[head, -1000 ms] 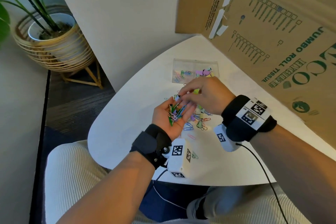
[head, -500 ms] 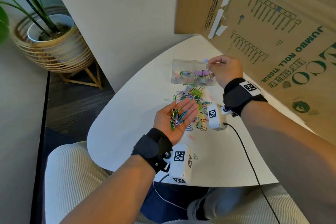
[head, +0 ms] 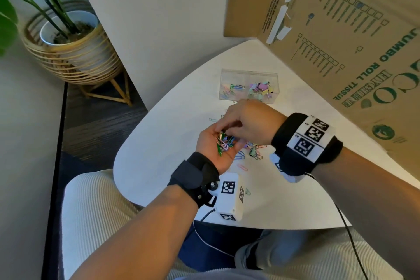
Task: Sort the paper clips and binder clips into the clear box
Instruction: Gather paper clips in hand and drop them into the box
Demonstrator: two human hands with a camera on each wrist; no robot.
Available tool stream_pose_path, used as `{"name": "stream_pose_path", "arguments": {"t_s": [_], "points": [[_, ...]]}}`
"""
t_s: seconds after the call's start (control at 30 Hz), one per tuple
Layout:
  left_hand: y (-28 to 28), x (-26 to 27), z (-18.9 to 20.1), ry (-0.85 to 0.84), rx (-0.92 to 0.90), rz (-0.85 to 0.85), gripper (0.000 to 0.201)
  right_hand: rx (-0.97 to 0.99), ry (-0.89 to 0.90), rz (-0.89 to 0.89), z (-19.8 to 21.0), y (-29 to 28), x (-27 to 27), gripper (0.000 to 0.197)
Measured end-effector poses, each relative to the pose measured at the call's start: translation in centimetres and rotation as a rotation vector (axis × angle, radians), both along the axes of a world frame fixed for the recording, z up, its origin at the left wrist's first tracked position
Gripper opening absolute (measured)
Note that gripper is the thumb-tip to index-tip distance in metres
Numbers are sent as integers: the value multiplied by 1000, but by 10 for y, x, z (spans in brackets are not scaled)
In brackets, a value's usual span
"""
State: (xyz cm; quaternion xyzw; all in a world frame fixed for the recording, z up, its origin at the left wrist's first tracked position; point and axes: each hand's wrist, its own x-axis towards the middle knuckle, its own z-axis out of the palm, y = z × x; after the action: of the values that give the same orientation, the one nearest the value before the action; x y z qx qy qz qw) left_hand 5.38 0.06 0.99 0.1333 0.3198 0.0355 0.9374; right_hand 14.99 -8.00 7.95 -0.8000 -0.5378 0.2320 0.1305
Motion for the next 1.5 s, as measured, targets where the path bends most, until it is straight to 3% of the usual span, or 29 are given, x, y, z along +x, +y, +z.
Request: {"name": "stream_pose_path", "arguments": {"t_s": [0.17,0.33,0.4,0.53,0.7,0.93,1.07,1.17,1.3,1.5], "points": [[-1,-1,1,5,-10,8,35,-41,-168,74,-4,2,-1,26],[1,0,3,-17,-22,11,29,121,-101,-20,-7,-3,0,19],[2,0,5,-21,-27,16,33,263,22,-148,-3,-9,2,16],[7,2,5,-47,-64,0,42,509,264,-573,-12,-26,19,16],[4,2,-2,-41,-65,-25,43,500,384,-1010,-38,-40,53,8],[-1,4,-2,-54,-58,-38,43,589,351,-1134,-26,-27,90,12],[3,0,-2,-50,-57,-37,44,480,294,-1066,-29,-27,91,14],[5,-1,-3,-54,-73,-21,45,475,214,-834,-22,-23,64,8],[0,2,-3,-30,-51,-18,42,274,191,-428,-9,-19,19,11],[-1,2,0,-19,-17,-49,39,44,68,-230,-3,-17,0,16]]}}
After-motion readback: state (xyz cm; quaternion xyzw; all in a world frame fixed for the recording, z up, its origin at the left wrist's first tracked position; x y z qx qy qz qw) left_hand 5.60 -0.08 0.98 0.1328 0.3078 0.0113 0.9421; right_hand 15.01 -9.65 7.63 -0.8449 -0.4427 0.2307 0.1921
